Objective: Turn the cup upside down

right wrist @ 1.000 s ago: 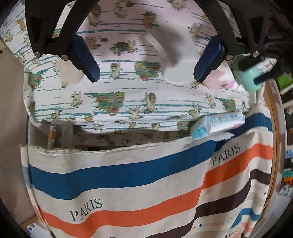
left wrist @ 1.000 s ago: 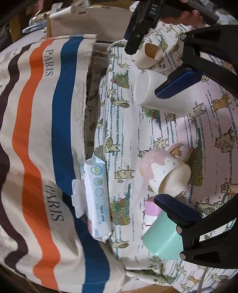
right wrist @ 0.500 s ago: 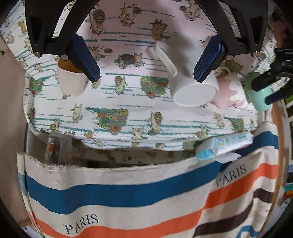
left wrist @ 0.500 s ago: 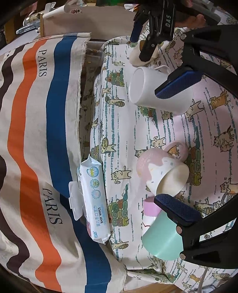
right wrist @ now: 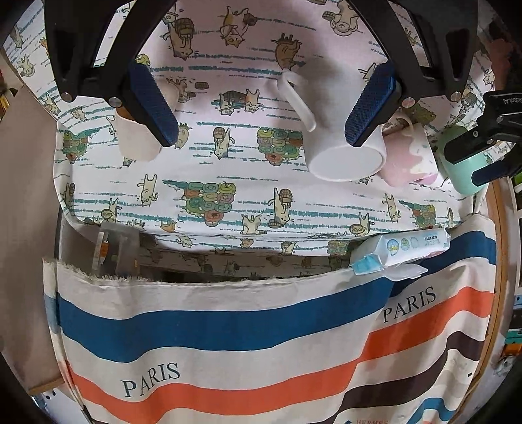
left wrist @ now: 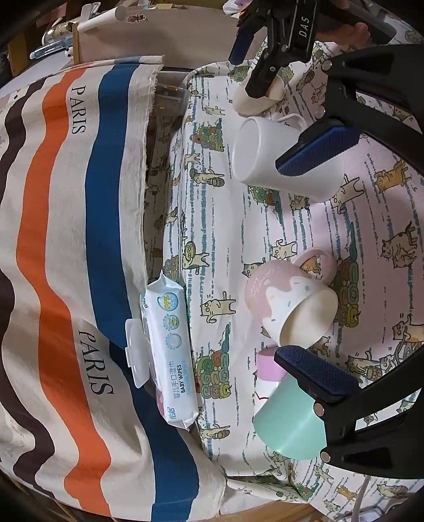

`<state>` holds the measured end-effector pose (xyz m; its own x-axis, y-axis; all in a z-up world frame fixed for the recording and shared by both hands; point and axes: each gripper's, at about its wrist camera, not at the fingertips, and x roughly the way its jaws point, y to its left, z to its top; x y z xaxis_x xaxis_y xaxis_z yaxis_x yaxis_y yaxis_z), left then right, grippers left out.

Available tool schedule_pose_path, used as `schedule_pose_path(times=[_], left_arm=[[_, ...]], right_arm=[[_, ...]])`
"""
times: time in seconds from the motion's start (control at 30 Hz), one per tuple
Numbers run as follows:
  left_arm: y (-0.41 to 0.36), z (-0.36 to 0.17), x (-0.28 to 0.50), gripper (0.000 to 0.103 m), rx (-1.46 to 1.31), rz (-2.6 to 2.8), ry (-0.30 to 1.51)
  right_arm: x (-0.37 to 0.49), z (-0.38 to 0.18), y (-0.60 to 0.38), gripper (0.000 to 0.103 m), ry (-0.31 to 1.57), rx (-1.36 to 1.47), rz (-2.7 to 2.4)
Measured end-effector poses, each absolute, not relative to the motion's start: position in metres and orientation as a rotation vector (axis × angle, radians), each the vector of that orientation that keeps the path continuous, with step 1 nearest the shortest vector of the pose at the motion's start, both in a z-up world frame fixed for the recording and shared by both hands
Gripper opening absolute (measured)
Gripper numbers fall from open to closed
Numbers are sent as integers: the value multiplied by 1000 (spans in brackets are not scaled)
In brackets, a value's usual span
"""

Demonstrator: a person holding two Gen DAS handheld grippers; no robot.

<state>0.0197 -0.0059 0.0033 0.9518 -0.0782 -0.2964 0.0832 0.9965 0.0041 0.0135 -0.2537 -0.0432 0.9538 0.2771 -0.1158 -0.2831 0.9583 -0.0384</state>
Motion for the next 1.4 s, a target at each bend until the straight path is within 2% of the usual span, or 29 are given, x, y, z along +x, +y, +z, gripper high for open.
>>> schedule_pose_path(times=[1.4], left_arm=[[-4,2,19,103,20,-80,305]], right_arm=[[16,-44,-257,103,113,-53,277]])
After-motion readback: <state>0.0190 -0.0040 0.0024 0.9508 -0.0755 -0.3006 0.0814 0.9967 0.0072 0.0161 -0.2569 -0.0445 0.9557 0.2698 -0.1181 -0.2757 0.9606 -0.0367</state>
